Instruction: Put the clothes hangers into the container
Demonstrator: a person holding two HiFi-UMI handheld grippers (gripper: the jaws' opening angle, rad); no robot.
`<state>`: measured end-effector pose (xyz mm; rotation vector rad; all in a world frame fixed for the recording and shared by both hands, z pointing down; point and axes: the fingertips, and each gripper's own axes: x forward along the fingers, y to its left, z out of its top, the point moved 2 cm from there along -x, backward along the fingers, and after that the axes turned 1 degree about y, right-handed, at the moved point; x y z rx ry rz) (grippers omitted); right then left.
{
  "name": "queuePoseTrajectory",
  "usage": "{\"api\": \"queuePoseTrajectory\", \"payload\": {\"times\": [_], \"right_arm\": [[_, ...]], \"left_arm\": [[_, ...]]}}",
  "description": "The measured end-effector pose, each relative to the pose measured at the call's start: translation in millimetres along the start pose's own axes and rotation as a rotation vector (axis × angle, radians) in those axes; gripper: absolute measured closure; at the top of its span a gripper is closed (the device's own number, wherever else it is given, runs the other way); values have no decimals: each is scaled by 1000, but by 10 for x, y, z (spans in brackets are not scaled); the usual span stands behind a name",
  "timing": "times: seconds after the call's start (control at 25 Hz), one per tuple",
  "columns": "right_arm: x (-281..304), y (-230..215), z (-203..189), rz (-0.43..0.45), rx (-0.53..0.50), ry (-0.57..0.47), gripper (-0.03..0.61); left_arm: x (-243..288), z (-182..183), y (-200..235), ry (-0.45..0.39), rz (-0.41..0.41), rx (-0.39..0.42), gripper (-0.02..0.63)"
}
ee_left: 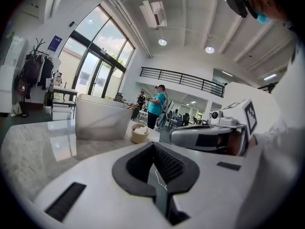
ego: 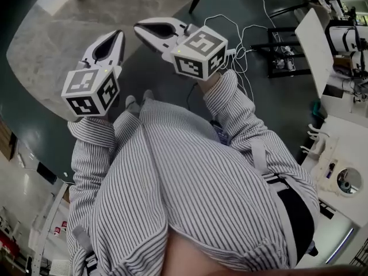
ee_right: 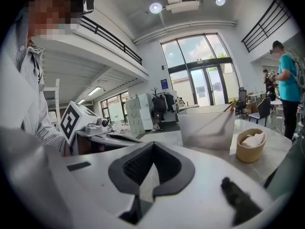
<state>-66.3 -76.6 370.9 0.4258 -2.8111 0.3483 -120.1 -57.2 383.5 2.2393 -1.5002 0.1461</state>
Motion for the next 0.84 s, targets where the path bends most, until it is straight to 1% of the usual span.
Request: {"api": "queuePoseTrajectory", "payload": {"times": [0.2, 0.32, 0.44, 0.68, 0.84], "right_arm": [[-5, -101, -71, -7, -51, 72, 565], [-48, -157, -186, -23, -64, 133, 565], [-79, -160, -250, -19, -79, 168, 565], [-133, -178, -240, -40, -103, 203, 565], [-116, -197, -127, -44, -184, 224, 565]], "left_arm": [[103, -95, -31, 12, -33, -1, 603], [165, -190, -34, 32, -51, -10, 603], [191, -216, -56, 36, -65, -19, 604], [229, -190, -171, 58, -105, -6, 603], [240, -44, -127, 42, -109, -20, 603]]}}
